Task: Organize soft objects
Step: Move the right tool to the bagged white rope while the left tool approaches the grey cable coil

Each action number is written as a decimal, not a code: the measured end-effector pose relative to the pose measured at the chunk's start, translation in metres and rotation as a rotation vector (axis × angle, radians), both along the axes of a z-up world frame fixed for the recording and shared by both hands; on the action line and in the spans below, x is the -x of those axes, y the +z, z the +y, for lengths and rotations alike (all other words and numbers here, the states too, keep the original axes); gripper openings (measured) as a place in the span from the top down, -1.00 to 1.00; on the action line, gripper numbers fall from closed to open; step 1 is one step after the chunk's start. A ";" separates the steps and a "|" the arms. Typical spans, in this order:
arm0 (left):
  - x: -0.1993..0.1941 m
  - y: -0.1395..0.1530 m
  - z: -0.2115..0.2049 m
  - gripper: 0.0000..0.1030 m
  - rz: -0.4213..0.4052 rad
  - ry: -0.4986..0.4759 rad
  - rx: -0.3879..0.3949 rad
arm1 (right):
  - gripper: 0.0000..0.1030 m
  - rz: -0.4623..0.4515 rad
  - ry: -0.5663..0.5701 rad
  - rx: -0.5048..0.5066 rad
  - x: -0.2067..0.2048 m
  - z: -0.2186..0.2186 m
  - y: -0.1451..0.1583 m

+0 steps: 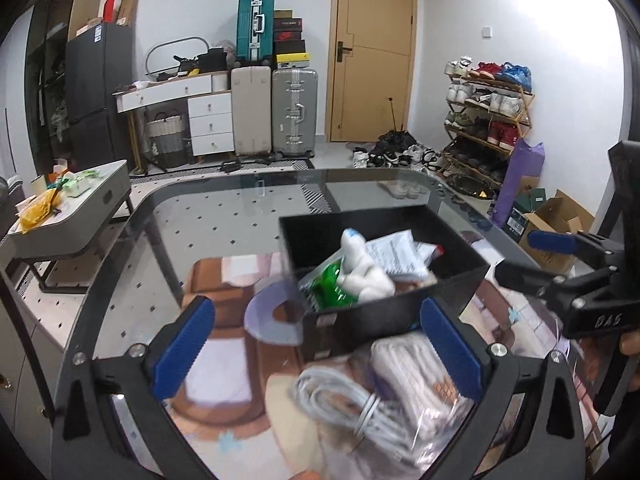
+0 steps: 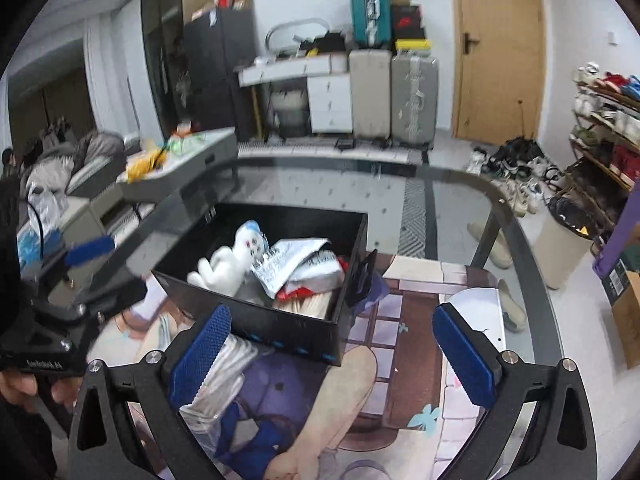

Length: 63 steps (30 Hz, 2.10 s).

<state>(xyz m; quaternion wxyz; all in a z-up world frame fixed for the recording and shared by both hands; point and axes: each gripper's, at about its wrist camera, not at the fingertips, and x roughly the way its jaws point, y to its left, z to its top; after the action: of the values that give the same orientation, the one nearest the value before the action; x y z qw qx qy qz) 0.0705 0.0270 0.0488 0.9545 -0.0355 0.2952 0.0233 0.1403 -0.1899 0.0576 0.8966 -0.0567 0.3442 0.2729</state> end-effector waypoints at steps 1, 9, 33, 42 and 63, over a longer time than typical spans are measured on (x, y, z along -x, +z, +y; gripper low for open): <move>0.004 -0.001 0.001 -1.00 0.004 0.007 -0.002 | -0.99 0.009 0.002 -0.004 0.003 -0.001 0.000; 0.034 -0.008 0.003 -1.00 -0.036 0.019 0.015 | -0.99 -0.015 0.021 -0.045 0.032 -0.003 0.004; 0.046 -0.027 0.008 -1.00 -0.037 0.073 -0.032 | -0.99 0.131 0.111 0.005 0.042 0.037 -0.043; 0.043 -0.031 0.022 -1.00 -0.011 0.107 0.003 | -0.99 0.195 0.119 -0.016 0.035 0.054 -0.055; 0.037 -0.036 0.021 -1.00 0.027 0.077 0.002 | -0.99 0.225 0.101 0.117 0.025 0.042 -0.075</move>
<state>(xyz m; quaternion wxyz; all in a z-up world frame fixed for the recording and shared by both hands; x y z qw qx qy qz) 0.0335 0.0482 0.0127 0.9488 -0.0476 0.3064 0.0603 0.1150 -0.1482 -0.0175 0.8326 -0.0954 0.4545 0.3018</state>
